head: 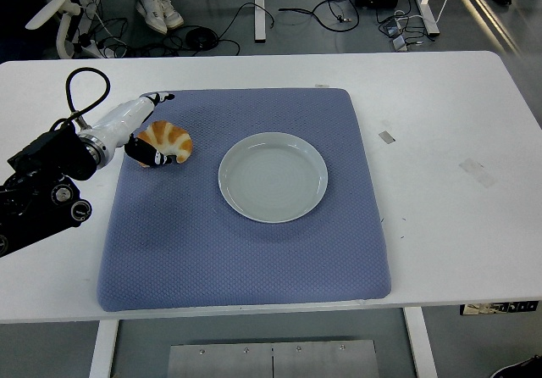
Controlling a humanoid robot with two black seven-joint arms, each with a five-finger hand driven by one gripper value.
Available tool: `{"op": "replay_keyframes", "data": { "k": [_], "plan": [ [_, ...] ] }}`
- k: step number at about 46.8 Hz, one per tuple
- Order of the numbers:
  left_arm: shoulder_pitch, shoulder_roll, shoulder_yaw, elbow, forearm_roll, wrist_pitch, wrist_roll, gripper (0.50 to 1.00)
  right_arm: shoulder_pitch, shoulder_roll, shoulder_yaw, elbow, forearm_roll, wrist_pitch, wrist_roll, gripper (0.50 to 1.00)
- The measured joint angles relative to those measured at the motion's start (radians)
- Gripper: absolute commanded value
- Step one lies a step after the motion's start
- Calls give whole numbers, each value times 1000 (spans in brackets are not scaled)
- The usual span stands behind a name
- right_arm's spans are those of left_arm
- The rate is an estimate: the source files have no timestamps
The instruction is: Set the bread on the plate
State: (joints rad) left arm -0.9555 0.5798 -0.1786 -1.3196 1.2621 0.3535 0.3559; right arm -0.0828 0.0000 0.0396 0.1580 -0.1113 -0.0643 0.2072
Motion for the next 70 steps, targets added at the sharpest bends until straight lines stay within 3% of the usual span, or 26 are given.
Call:
{"op": "replay_keyframes", "data": {
  "k": [8,25,32,53,70],
  "plan": [
    [0,0,23,15,37,0,0,905,0,0,0,0,-1,0,0,1000],
    [-7,-11,28,68,45,-33,-12,754,0,0,0,0,0,0,0,1000],
    [-14,-21,27,73,45,-49,-14,737,0,0,0,0,-1,0,0,1000],
    [-20,-39,28,99,32,-93,-29,596,0,0,0,0,-1,0,0,1000],
    [-65,-29,17,99,-38,-93,-43,580,0,0,0,0,0,0,0,1000]
  ]
}}
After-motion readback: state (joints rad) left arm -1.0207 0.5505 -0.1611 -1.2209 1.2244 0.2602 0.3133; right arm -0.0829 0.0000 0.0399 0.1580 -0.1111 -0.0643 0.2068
